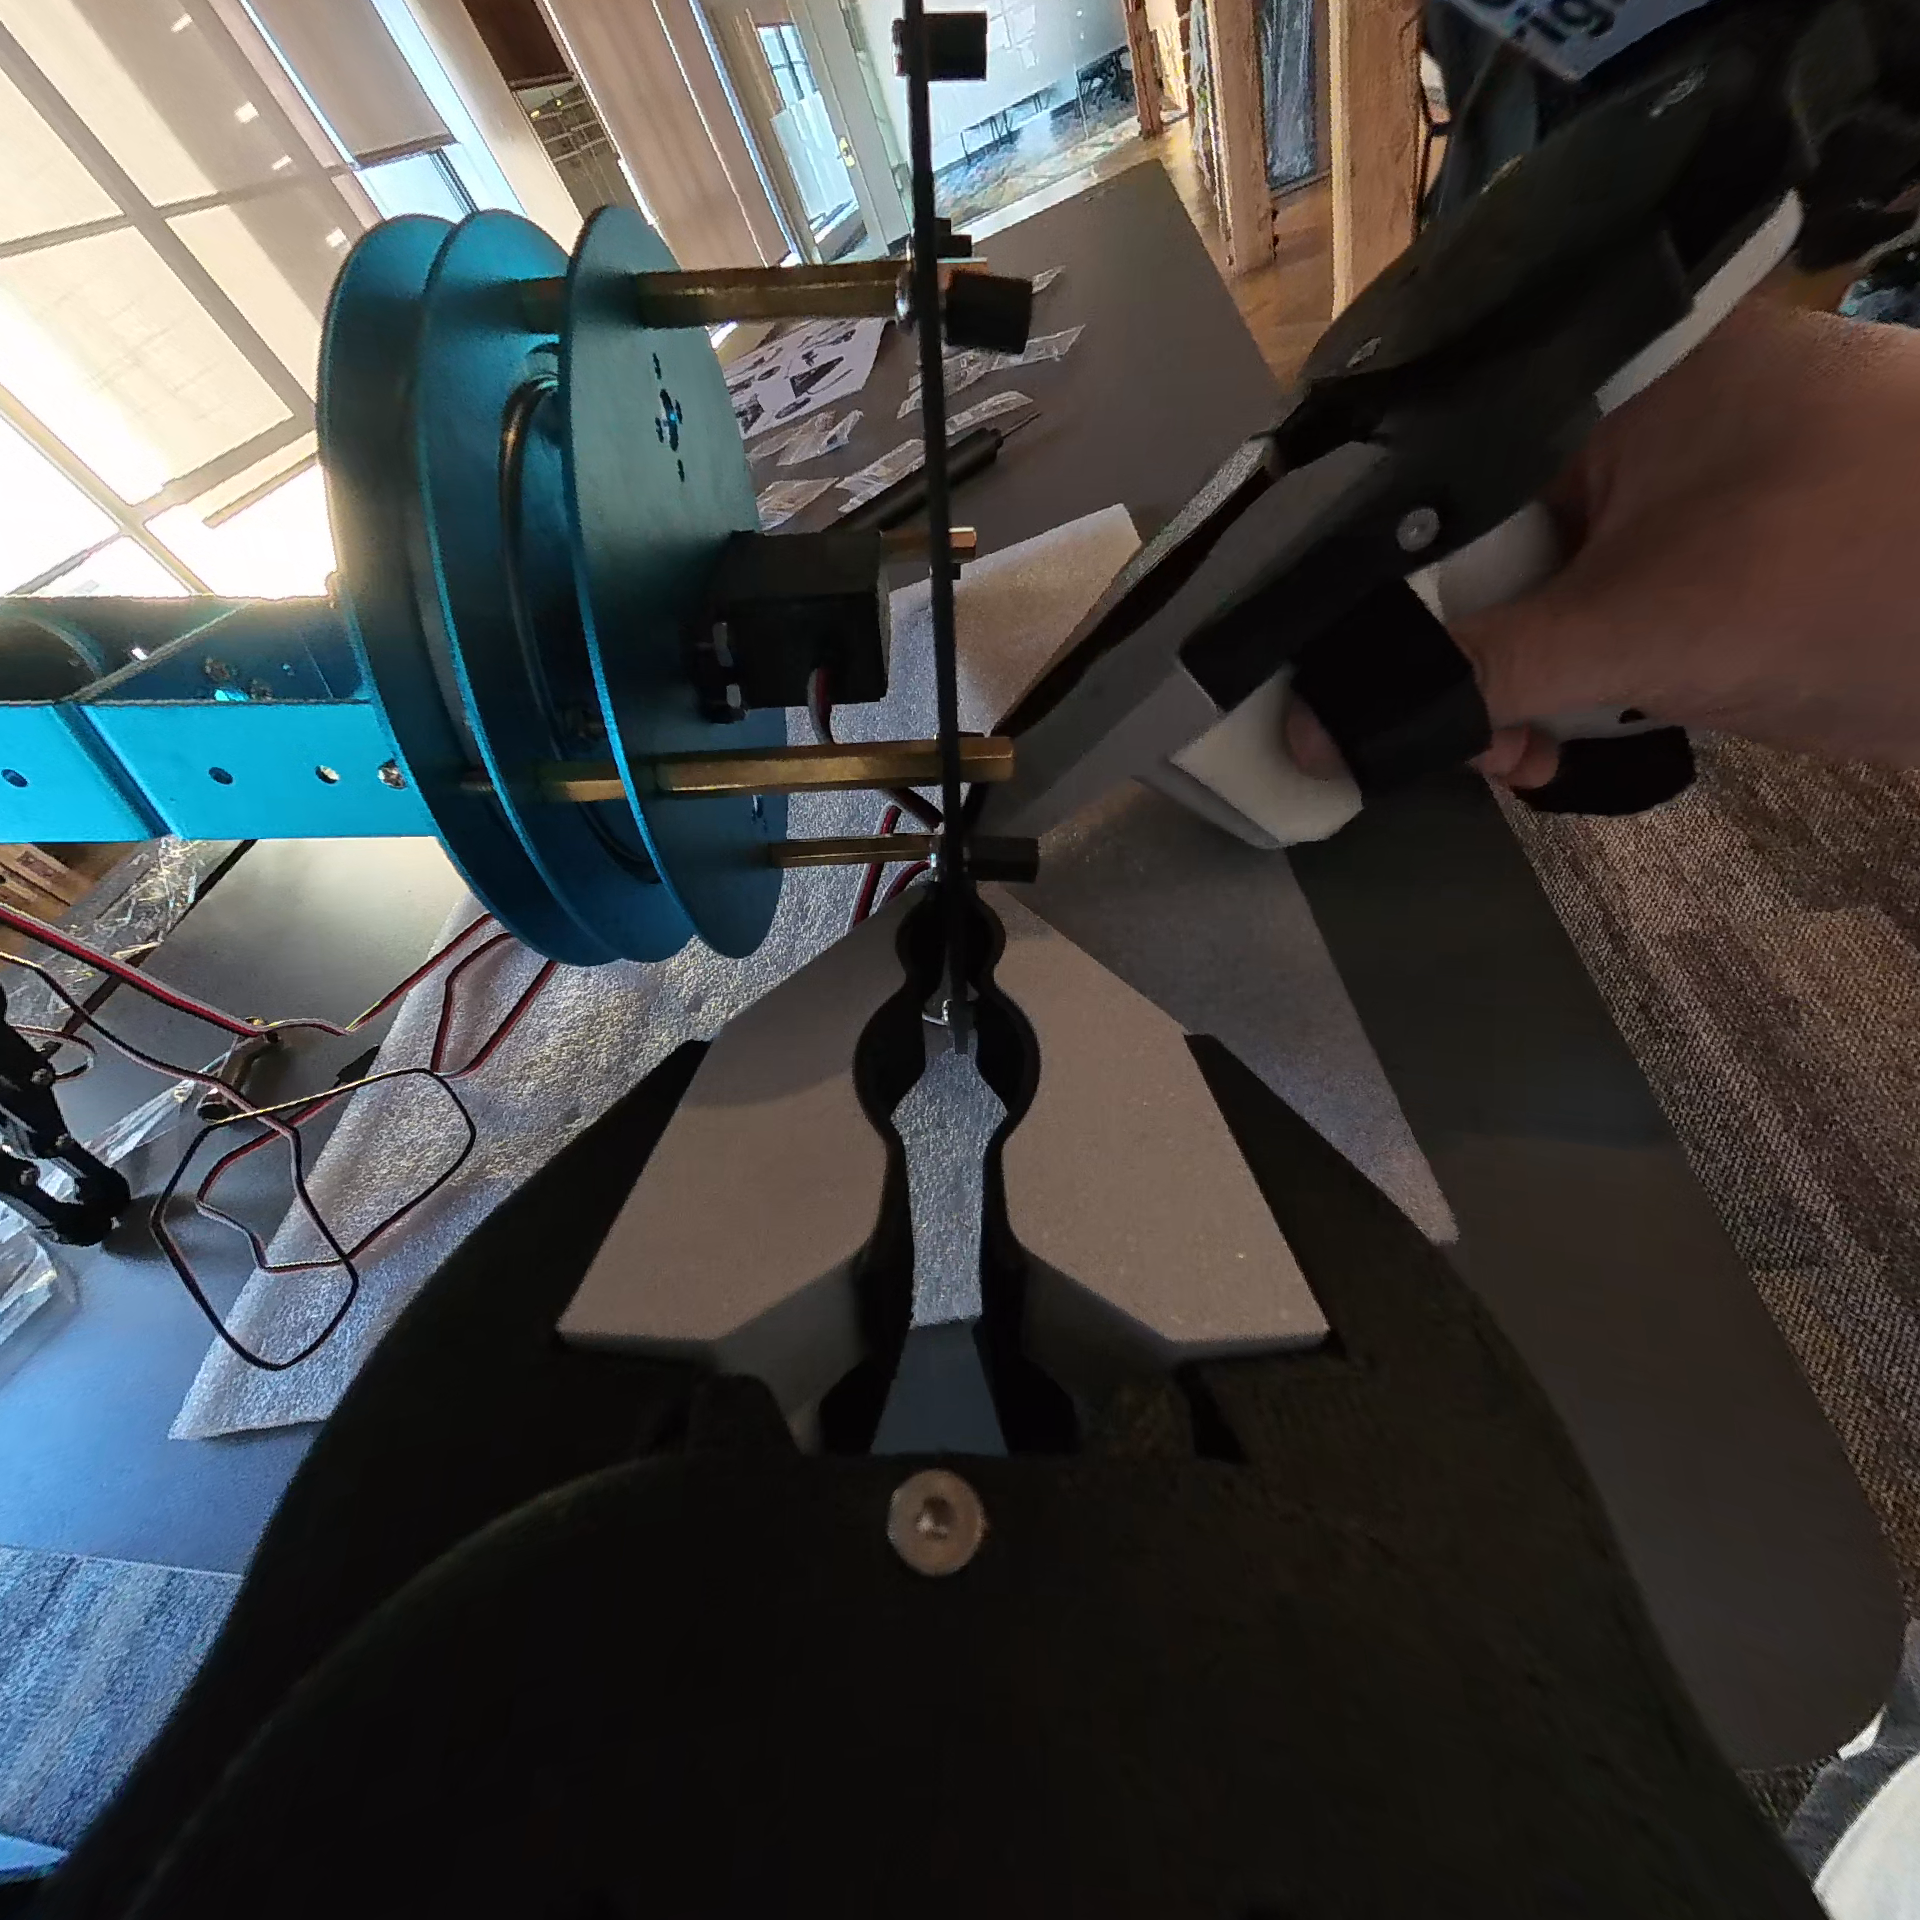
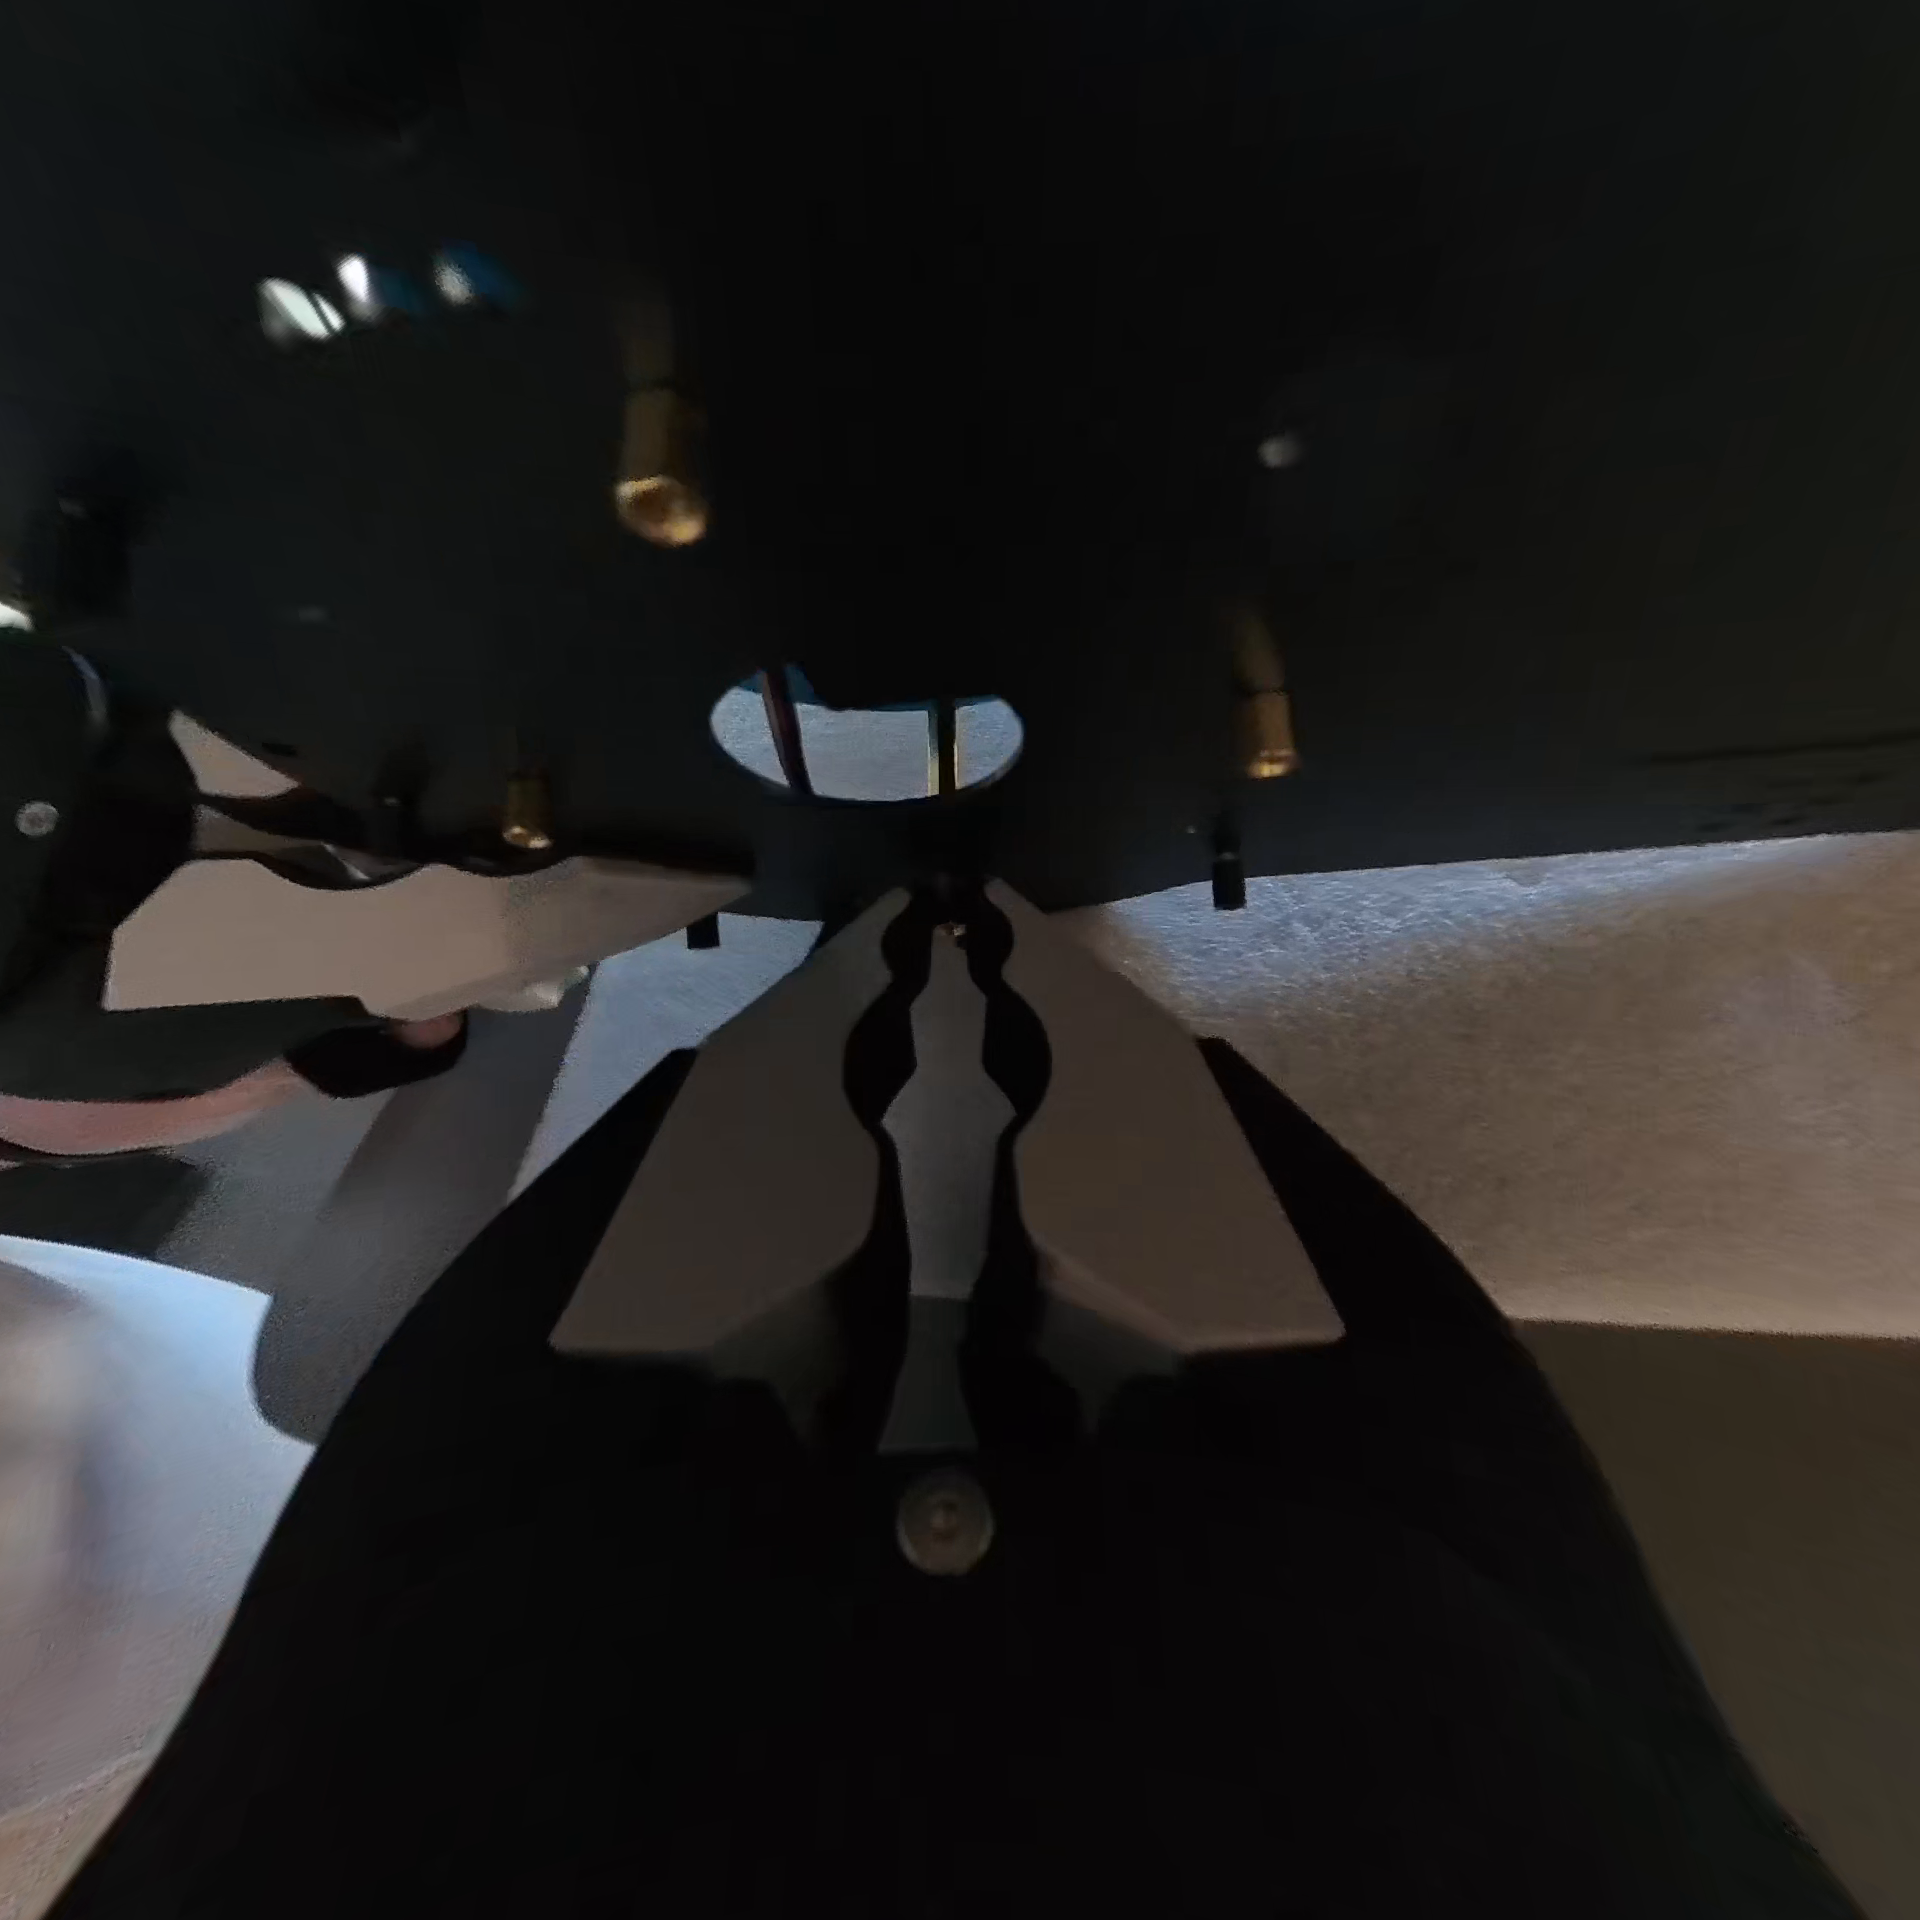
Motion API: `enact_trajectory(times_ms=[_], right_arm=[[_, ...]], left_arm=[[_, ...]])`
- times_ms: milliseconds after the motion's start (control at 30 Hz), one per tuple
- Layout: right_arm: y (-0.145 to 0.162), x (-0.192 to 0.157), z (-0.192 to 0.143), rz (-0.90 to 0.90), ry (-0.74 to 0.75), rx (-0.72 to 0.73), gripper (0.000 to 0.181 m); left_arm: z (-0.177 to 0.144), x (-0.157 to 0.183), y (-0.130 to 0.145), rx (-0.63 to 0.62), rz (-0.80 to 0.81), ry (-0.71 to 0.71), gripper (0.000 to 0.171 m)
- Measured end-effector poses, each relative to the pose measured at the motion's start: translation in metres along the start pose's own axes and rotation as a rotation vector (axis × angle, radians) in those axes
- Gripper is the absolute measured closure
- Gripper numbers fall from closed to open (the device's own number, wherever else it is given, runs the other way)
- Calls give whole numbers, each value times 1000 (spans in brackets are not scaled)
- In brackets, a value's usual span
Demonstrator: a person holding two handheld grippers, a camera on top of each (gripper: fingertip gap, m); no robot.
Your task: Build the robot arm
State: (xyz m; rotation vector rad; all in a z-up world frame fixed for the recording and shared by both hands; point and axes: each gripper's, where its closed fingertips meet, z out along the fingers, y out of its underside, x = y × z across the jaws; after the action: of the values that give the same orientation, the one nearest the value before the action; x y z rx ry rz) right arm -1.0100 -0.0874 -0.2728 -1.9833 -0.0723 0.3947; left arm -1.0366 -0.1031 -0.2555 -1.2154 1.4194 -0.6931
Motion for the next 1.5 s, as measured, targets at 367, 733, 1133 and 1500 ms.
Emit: enact_trajectory(times_ms=[367, 733, 1133, 1500], right_arm=[[-7, 3, -13, -142, 89, 46, 177], [-20, -68, -74, -631, 48, 220, 177], [-28, -163, -141, -893, -224, 313, 177], [-15, -165, -130, -908, -321, 254, 177]], left_arm=[[0, 1, 2, -17, 8, 5, 169], [-67, 21, -48, 38, -243, 57, 159], [-121, 82, -129, 169, -986, 493, 146], [-119, 90, -101, 152, -1112, 577, 163]])
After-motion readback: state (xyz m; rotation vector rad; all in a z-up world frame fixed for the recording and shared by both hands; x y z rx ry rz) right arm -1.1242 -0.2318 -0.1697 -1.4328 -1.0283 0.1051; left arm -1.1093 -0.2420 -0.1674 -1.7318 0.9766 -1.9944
